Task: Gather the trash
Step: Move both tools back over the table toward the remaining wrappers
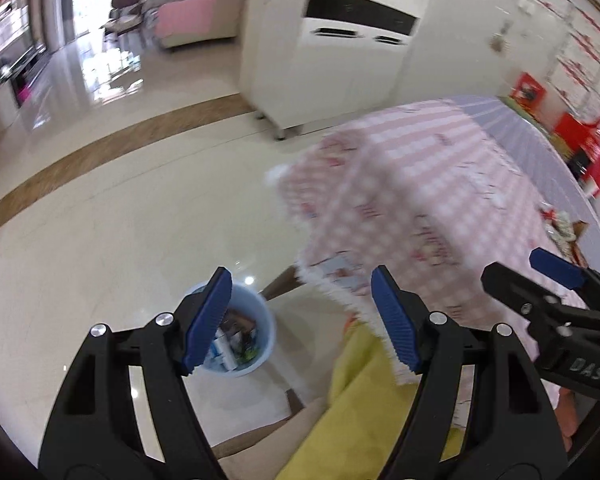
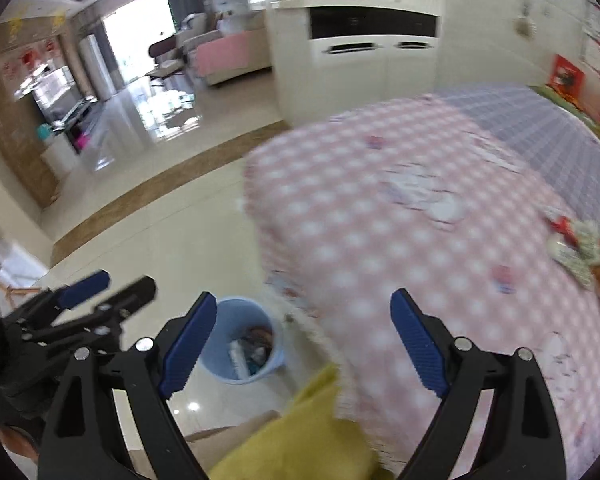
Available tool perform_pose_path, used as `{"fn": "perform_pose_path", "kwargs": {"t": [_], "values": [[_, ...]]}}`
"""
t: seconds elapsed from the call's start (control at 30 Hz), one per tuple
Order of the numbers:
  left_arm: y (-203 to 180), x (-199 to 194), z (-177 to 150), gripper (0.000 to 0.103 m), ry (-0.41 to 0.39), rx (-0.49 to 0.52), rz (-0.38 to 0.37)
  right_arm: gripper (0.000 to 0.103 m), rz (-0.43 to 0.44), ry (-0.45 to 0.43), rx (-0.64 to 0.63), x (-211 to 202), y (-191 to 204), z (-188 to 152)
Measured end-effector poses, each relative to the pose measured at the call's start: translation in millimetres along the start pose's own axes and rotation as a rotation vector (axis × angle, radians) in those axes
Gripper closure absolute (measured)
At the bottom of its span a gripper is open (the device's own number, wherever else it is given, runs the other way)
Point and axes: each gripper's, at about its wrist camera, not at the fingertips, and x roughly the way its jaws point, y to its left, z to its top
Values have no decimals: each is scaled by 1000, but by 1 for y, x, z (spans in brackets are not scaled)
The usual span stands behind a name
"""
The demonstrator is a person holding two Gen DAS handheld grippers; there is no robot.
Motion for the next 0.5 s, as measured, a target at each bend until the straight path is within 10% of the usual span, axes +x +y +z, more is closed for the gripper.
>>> {"fn": "perform_pose_path", "kwargs": {"t": [0.5], "values": [[-197,20,10,25,57,369,-249,16,-267,-31,330,-49,-184,-37]]}}
